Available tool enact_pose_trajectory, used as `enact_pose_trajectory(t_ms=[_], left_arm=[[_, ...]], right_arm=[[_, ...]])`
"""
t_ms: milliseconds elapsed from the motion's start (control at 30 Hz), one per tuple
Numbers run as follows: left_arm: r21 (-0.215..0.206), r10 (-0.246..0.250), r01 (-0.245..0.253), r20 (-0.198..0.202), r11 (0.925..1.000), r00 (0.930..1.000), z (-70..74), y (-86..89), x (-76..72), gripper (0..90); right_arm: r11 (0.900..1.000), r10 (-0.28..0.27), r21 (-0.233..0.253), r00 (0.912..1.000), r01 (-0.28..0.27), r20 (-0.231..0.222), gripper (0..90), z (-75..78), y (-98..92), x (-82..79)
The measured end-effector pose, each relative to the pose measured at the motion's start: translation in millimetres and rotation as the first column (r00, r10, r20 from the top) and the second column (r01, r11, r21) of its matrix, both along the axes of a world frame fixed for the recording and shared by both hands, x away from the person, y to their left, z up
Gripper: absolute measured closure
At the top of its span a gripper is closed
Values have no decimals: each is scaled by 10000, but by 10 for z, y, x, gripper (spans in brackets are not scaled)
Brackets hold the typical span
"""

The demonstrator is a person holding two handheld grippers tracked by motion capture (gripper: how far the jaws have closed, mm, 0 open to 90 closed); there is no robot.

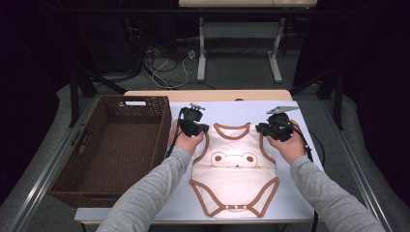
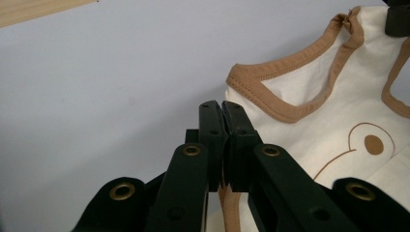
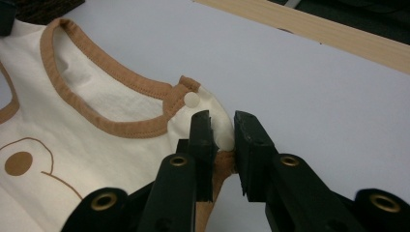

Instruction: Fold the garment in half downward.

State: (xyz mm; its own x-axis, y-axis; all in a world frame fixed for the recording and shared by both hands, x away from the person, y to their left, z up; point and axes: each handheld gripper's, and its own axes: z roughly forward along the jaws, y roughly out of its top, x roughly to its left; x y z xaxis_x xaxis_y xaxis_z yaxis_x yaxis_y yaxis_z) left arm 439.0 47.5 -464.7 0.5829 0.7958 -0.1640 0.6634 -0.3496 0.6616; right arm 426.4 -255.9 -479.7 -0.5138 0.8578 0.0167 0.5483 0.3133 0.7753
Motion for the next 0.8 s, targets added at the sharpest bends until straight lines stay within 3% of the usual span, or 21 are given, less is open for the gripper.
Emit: enact_pose_trajectory(t_ms=[367,800], left_arm=[[-362,-208,212,110,9991,9997,110,89,-184,879],[-625,-574,581,126,9964,9983,190,196,-476,879]], right_arm=[[9989,331,322,9985,-345,429,781,161,-62,-258],[9948,875,485,9951,-897,449,781,242,-114,-568]])
